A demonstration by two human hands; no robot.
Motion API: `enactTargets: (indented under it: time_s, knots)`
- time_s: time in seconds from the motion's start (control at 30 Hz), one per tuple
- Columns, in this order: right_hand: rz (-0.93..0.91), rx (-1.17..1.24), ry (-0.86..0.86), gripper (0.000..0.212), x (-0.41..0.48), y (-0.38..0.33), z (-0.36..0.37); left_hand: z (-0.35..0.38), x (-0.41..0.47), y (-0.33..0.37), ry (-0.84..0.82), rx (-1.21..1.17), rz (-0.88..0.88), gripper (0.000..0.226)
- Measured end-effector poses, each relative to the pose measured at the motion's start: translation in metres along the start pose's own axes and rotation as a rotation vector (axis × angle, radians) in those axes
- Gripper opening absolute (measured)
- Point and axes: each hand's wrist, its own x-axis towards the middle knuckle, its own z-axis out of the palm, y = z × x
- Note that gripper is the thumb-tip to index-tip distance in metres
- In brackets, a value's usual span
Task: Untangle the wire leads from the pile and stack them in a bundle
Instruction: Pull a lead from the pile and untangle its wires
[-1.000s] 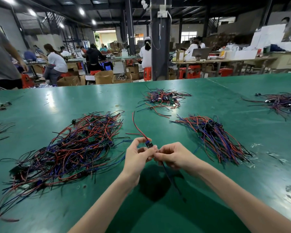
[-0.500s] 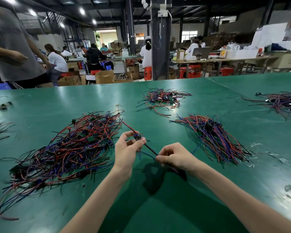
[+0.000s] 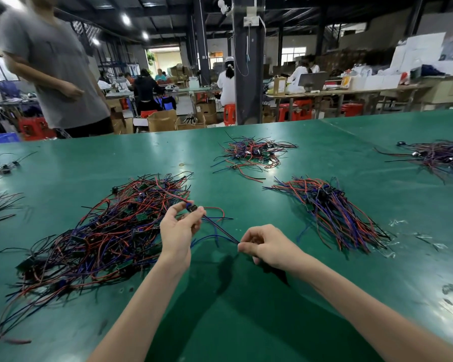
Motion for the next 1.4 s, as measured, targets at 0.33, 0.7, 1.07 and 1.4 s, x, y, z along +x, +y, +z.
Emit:
enactTargets:
  time_s: [0.33,0.7,1.07,1.4]
  knots:
    - [-0.031,-0.081,0.059,0.036,-0.001,-0.001,-0.008,-0.002,0.0,0.003,-0.006,-0.041,0.002,0.023]
    - [-0.065,0.292,0.029,0.023,0.0,-0.011,-0.01,0.017,-0.019,-0.013,-0.187,0.083,-0.103,0.026]
    - [0.025,0.37,0.032,0.018,0.0,-0.011,0.0,0.018,-0.027,-0.028,-0.303,0.257,0.108,0.026]
    - [0.065,0.225,-0.07,0.018,-0.001,-0.008,-0.009,0.005,-0.004,-0.009,-0.082,0.135,0.139,0.028]
